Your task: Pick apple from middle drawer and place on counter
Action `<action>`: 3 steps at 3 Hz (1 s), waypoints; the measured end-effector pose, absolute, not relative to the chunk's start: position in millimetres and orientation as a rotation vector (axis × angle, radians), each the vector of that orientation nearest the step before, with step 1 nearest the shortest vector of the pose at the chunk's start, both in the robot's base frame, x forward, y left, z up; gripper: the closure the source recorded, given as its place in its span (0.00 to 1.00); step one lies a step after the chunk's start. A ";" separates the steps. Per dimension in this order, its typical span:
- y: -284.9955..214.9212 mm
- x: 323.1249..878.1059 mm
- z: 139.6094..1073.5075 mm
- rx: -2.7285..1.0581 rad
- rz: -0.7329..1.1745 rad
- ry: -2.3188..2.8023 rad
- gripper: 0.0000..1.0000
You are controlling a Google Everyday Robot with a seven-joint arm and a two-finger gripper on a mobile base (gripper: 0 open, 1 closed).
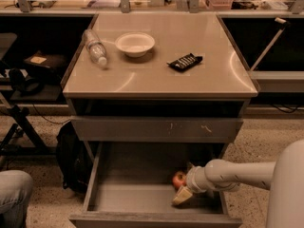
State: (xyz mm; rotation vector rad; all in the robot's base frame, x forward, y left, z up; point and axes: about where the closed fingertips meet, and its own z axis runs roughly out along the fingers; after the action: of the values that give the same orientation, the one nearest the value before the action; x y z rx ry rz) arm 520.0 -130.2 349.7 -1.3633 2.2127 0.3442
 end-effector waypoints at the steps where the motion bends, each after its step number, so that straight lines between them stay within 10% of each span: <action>1: -130.2 520.0 349.7 -1.363 0.344 2.213 0.18; 3: -130.1 520.0 349.7 -1.363 0.344 2.213 0.65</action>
Offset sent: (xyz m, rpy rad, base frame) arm 0.0000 0.0000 0.0000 0.0000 0.0000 0.0000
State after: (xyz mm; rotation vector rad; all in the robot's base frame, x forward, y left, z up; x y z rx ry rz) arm 520.0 -130.1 349.7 -1.3634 2.2127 0.3443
